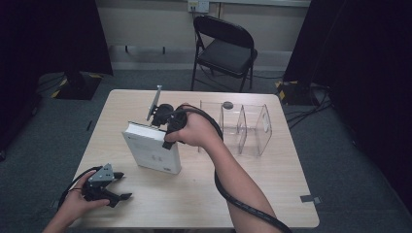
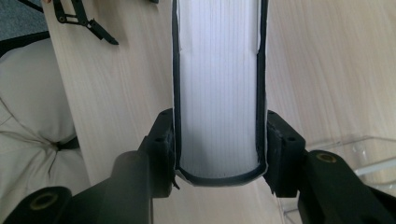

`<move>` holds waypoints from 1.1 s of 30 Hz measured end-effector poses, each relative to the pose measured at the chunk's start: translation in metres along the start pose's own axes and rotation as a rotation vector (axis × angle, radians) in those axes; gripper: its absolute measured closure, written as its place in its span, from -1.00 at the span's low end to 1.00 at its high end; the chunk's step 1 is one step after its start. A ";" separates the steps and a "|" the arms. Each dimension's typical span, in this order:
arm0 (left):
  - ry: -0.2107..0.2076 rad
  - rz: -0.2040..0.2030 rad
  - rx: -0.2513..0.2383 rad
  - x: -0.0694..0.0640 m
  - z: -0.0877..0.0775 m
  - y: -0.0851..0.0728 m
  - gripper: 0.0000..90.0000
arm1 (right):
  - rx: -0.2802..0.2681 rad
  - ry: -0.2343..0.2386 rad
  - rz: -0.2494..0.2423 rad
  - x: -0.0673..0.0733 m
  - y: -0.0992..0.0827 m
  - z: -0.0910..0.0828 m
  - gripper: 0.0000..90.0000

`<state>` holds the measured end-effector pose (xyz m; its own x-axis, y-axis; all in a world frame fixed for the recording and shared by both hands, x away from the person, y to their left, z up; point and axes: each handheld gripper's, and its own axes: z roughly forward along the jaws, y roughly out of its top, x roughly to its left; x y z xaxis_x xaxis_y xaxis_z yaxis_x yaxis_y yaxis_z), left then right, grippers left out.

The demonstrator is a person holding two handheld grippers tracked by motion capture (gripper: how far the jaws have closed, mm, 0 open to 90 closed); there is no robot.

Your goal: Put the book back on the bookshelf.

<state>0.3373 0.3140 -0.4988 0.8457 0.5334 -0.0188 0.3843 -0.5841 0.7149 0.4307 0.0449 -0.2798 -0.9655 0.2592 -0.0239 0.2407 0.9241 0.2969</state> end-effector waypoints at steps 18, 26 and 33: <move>-0.009 0.019 0.001 -0.002 0.008 0.003 -0.95 | 0.014 -0.001 0.028 0.003 -0.042 -0.014 0.14; -0.014 0.021 -0.001 -0.003 0.011 0.004 -1.00 | 0.010 0.021 0.041 -0.006 -0.042 -0.010 0.09; -0.008 0.019 0.005 -0.003 0.011 0.006 -1.00 | 0.054 0.007 0.041 -0.008 -0.034 0.007 -0.06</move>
<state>0.3412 0.3021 -0.5027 0.8559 0.5170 -0.0110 0.3697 -0.5970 0.7120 0.4308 0.0138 -0.2961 -0.9554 0.2953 -0.0061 0.2848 0.9266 0.2455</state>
